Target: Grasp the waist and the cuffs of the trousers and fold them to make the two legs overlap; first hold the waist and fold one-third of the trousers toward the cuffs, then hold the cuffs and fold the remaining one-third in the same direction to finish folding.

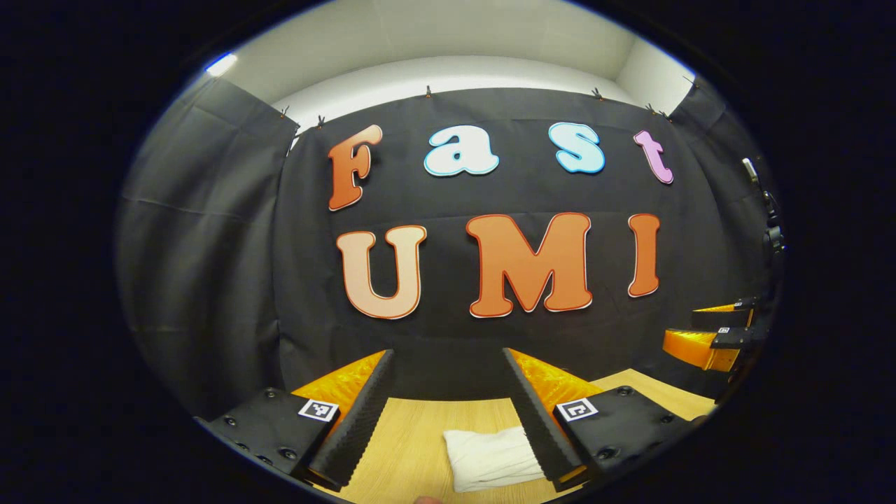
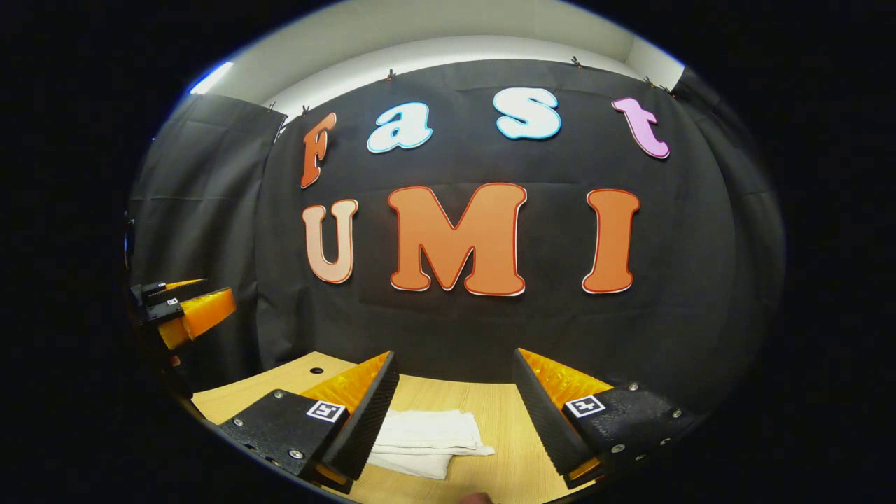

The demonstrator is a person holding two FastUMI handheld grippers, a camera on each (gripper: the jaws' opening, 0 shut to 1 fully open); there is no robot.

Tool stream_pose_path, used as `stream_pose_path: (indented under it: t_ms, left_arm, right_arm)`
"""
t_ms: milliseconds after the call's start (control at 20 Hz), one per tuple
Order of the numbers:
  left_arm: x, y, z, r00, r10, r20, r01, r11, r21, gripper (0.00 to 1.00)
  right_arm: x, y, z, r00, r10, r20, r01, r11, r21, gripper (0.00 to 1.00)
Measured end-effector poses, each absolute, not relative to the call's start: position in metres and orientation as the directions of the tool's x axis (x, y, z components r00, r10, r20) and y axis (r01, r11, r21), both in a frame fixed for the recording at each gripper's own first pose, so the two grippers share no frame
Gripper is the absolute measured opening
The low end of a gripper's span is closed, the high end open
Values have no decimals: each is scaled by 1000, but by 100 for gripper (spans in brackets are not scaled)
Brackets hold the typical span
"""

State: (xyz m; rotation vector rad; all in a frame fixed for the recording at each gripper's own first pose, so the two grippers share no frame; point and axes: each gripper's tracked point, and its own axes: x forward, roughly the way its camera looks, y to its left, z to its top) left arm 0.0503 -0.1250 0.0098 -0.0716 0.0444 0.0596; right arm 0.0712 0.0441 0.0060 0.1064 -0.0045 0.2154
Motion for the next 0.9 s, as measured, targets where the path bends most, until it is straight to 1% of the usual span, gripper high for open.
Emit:
stream_pose_path:
  t_ms: [100, 150, 900]
  left_arm:
    - [51, -125, 7, 997, 60, -53, -64, 995, -81, 97]
    - [50, -124, 7, 997, 63, -50, -67, 994, -80, 96]
    - [49, -123, 8, 996, 80, -42, -83, 994, -73, 96]
  right_arm:
    - [71, 45, 2, 976, 217, 7, -216, 971, 106, 100]
    - [70, 44, 2, 976, 216, 7, -215, 971, 104, 98]
    - [77, 50, 5, 969, 245, 15, -245, 965, 96, 98]
